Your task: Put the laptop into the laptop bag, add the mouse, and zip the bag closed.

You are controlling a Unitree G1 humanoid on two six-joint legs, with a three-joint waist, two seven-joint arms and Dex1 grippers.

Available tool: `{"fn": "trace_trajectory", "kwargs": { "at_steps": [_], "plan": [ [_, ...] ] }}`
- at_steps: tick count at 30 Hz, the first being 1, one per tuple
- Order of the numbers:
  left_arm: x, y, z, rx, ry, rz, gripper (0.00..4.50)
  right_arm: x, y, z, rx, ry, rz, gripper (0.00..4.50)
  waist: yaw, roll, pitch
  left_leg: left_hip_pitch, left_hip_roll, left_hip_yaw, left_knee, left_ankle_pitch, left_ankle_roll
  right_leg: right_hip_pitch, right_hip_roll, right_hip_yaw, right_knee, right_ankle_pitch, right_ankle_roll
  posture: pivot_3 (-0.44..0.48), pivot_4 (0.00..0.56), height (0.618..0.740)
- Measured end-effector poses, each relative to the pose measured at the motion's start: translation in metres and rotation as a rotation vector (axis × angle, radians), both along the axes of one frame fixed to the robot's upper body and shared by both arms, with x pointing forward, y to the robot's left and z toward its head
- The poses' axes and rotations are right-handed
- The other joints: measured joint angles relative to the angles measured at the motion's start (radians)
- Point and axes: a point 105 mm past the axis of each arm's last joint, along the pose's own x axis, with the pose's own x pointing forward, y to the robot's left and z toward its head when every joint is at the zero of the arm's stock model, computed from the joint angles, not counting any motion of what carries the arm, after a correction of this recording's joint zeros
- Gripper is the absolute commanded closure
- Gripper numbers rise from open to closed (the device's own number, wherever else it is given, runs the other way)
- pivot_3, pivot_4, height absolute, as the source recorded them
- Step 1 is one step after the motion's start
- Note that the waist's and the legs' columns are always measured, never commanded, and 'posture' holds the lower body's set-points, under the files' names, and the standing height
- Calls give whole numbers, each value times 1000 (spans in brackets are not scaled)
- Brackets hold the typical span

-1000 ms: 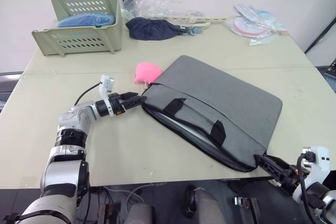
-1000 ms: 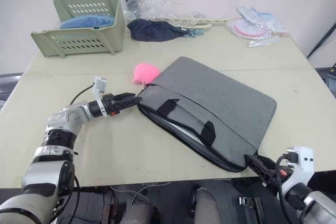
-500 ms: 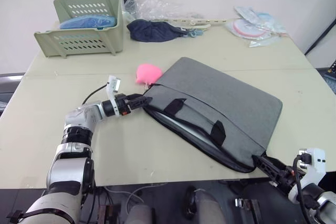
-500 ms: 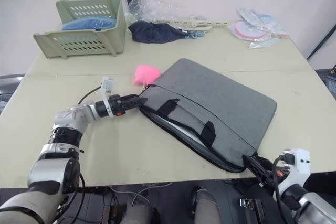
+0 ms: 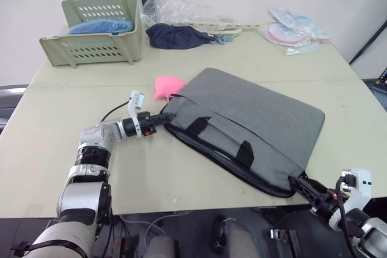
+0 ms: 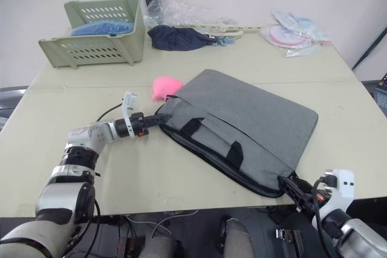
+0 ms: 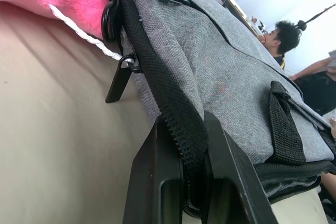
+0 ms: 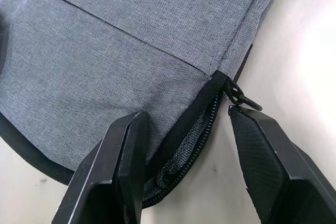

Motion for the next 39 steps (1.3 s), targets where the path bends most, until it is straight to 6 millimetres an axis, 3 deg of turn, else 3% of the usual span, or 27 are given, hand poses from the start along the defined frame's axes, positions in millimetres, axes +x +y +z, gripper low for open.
{"fn": "trace_trajectory", "kwargs": {
  "at_steps": [3,7,23,28,39],
  "plan": [
    [0,0,0,1,2,0,4500,1,1,-1,6,-2,1,2585,0,-2,-2,0,0,0,0,0,0,0,0,0,0,0,0,0,150,740],
    [-1,-1,0,4,1,-1,4500,4,6,-1,14,-16,16,4479,1,-6,-5,0,0,0,0,0,0,0,0,0,0,0,0,0,150,740],
    [-10,2,-3,27,-5,7,4500,14,-1,-2,0,-22,18,4479,-1,-9,-10,0,0,0,0,0,0,1,0,0,-1,0,0,0,150,740],
    [-24,5,-4,28,11,21,4500,29,-10,1,-44,-30,42,4479,-2,-9,-11,1,1,0,0,-1,1,1,0,1,-1,0,0,0,150,740],
    [-65,18,-1,73,50,117,4500,88,-15,18,-130,-75,184,4479,-28,-7,-9,2,4,1,-1,-2,-1,1,1,1,-1,0,0,0,150,740]
  ]
}}
